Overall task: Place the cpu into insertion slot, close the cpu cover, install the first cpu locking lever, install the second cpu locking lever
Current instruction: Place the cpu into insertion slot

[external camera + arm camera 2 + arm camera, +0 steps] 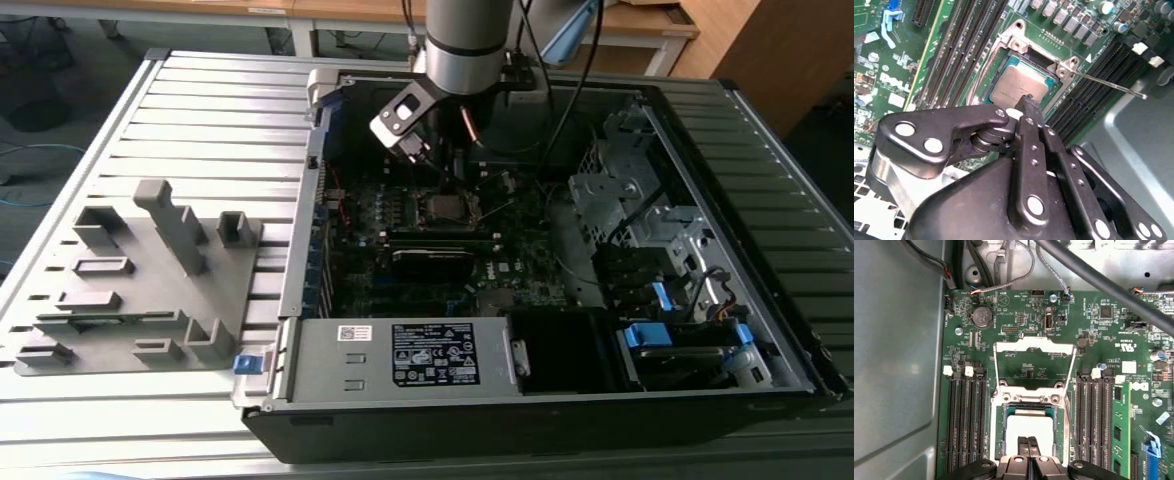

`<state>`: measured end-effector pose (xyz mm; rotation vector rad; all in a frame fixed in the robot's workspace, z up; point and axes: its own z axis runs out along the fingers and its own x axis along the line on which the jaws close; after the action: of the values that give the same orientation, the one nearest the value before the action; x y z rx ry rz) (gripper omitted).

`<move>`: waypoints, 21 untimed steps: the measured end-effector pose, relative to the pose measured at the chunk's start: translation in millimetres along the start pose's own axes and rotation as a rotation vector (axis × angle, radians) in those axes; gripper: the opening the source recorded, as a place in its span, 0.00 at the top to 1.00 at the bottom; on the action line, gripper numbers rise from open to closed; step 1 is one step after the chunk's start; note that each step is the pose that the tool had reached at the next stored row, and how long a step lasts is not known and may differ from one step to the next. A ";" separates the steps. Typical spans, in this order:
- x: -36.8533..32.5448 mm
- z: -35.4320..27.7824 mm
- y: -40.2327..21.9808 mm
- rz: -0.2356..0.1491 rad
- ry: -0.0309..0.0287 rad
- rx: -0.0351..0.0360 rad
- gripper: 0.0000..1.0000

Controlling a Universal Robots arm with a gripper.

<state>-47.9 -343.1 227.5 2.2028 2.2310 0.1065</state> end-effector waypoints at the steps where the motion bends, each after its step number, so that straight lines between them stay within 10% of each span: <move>1: 0.1 -1.1 0.1 0.000 0.0000 0.0000 0.89; 21: 0.3 -8.5 0.4 0.000 -0.0005 0.0003 0.89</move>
<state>-48.0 -343.1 236.0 2.2027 2.2310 0.1056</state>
